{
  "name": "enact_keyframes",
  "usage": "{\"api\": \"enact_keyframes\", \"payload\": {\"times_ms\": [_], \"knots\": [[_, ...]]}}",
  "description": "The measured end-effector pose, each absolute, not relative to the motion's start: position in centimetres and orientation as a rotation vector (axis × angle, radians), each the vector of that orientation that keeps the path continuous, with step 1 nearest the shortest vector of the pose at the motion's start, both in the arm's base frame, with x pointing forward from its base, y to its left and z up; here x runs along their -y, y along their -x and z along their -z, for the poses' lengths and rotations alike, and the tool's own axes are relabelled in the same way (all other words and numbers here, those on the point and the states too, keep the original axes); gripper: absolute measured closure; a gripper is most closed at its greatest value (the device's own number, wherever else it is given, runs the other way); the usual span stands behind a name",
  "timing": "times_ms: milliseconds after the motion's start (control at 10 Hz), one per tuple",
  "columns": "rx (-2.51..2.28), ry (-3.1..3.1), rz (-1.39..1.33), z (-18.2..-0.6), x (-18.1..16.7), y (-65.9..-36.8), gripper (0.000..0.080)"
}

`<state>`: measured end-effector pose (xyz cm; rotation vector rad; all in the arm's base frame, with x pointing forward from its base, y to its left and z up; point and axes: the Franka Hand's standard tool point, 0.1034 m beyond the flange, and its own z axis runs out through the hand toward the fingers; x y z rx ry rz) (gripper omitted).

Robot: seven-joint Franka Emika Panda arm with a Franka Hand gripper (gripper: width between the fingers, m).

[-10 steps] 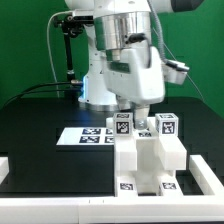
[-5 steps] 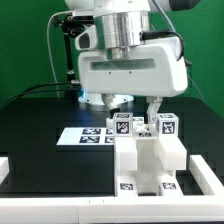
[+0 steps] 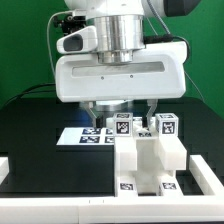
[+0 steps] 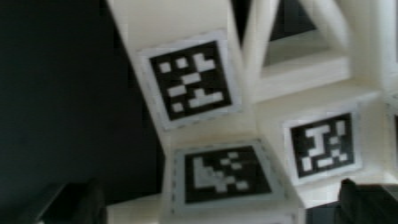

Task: Assemble chair

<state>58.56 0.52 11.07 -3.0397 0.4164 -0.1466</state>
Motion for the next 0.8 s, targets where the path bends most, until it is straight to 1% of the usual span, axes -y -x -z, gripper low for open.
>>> {"api": "enact_keyframes", "payload": {"times_ms": [100,200,300,400,600,800], "knots": [[-0.438,3.036,0.146,-11.06,-0.50,-58.56,0.0152],[-0.496,3.025,0.144,-11.05,-0.50,-58.56,0.0313],[-0.584,3.007,0.140,-11.04,-0.50,-58.56,0.0452],[-0.653,2.991,0.137,-11.03,-0.50,-58.55,0.0528],[-0.848,2.936,0.128,-11.02,-0.55,-58.56,0.0528],[-1.350,2.729,0.099,-10.87,-1.23,-58.61,0.0528]]}}
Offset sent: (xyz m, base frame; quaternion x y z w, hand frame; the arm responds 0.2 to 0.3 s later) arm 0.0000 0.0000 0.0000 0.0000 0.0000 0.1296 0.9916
